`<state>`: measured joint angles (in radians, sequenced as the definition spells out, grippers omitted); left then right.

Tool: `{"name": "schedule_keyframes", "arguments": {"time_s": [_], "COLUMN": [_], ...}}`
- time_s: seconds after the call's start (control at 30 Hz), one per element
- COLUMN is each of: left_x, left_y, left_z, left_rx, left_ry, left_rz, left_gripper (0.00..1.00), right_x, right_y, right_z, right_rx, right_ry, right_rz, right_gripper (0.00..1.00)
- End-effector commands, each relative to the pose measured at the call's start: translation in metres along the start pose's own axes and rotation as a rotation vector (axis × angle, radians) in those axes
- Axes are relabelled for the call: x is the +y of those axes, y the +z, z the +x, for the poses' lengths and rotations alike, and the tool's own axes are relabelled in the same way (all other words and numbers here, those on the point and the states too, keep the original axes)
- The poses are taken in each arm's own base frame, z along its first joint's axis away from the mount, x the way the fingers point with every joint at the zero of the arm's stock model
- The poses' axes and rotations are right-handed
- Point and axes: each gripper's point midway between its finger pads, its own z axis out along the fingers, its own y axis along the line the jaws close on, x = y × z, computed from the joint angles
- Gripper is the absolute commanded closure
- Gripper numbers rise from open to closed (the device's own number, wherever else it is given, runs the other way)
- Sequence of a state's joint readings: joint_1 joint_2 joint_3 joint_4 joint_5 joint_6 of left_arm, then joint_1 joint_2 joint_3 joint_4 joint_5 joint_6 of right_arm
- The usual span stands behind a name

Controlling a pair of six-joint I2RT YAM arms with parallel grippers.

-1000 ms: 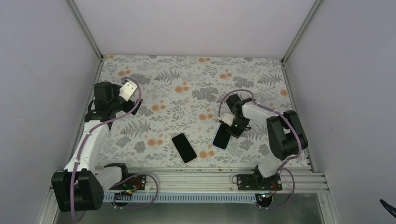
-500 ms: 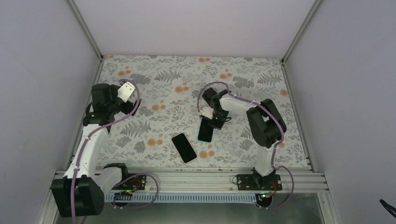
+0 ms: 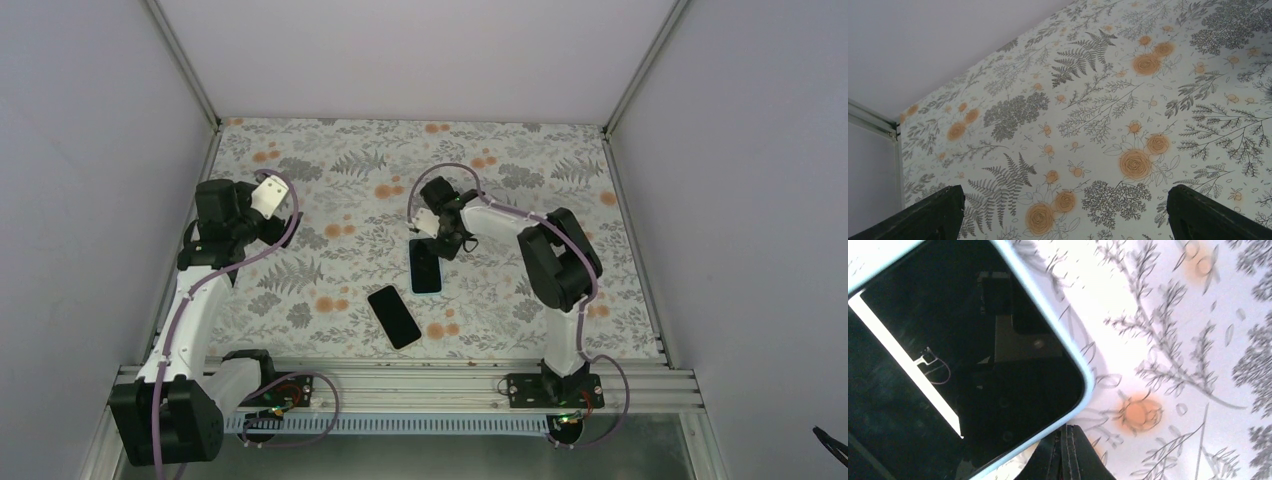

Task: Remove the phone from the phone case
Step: Adjust the phone at the center of the board.

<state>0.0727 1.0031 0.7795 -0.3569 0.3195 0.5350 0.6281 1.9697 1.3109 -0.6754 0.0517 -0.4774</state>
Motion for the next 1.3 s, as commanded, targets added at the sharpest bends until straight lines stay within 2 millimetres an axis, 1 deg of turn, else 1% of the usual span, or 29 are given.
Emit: {"name": "schedule_keyframes", "arguments": {"time_s": [0.0, 0.1, 0.23, 0.3, 0.4, 0.43, 0.5, 0.57, 0.6, 0.7, 0.8, 0.87, 0.93, 1.0, 1.07, 1.17, 1.27], "left_x": [-0.001, 0.001, 0.003, 0.004, 0.005, 0.005, 0.006, 0.006, 0.006, 0.007, 0.007, 0.006, 0.005, 0.004, 0.002, -0.001, 0.0], "left_y": [0.001, -0.001, -0.006, -0.008, -0.01, -0.011, -0.011, -0.011, -0.011, -0.01, -0.008, -0.005, -0.003, 0.0, 0.002, 0.001, 0.0], "left_z": [0.003, 0.002, 0.002, 0.003, 0.004, 0.006, 0.007, 0.008, 0.007, 0.007, 0.006, 0.008, 0.01, 0.012, 0.013, 0.012, 0.011], "left_rx": [-0.002, 0.0, 0.002, 0.006, 0.007, 0.01, 0.013, 0.012, 0.011, 0.007, 0.004, 0.007, 0.009, 0.011, 0.01, -0.005, -0.003], "left_ry": [-0.016, -0.009, -0.002, 0.002, 0.008, 0.009, 0.007, 0.005, 0.002, -0.005, -0.009, -0.015, -0.018, -0.02, -0.023, -0.016, -0.012], "left_rz": [0.005, -0.005, -0.017, -0.026, -0.034, -0.035, -0.039, -0.04, -0.041, -0.038, -0.034, -0.026, -0.019, -0.011, -0.001, 0.01, 0.004], "left_gripper": [0.0, 0.0, 0.0, 0.0, 0.0, 0.0, 0.0, 0.0, 0.0, 0.0, 0.0, 0.0, 0.0, 0.0, 0.0, 0.0, 0.0], "right_x": [-0.004, -0.005, 0.004, 0.012, 0.026, 0.028, 0.018, -0.005, -0.015, -0.042, -0.058, -0.063, -0.061, -0.051, -0.043, -0.031, -0.022], "right_y": [0.017, 0.023, 0.028, 0.023, 0.018, 0.017, 0.013, 0.004, -0.002, -0.017, -0.024, -0.025, -0.024, -0.019, -0.013, -0.009, -0.004], "right_z": [-0.021, -0.035, -0.058, -0.074, -0.085, -0.088, -0.094, -0.101, -0.103, -0.099, -0.082, -0.069, -0.055, -0.041, -0.033, -0.029, -0.03], "right_rx": [-0.023, -0.033, -0.053, -0.08, -0.093, -0.095, -0.116, -0.155, -0.174, -0.198, -0.185, -0.166, -0.14, -0.103, -0.072, -0.059, -0.05], "right_ry": [-0.015, -0.021, -0.038, -0.056, -0.089, -0.096, -0.073, -0.024, -0.001, 0.058, 0.095, 0.107, 0.11, 0.095, 0.095, 0.087, 0.076], "right_rz": [0.003, -0.028, -0.1, -0.146, -0.199, -0.198, -0.13, -0.031, 0.002, 0.063, 0.072, 0.065, 0.041, -0.005, -0.032, -0.069, -0.087], "right_gripper": [0.96, 0.96, 0.96, 0.96, 0.96, 0.96, 0.95, 0.93, 0.95, 0.96, 0.96, 0.96, 0.96, 0.96, 0.96, 0.96, 0.96]}}
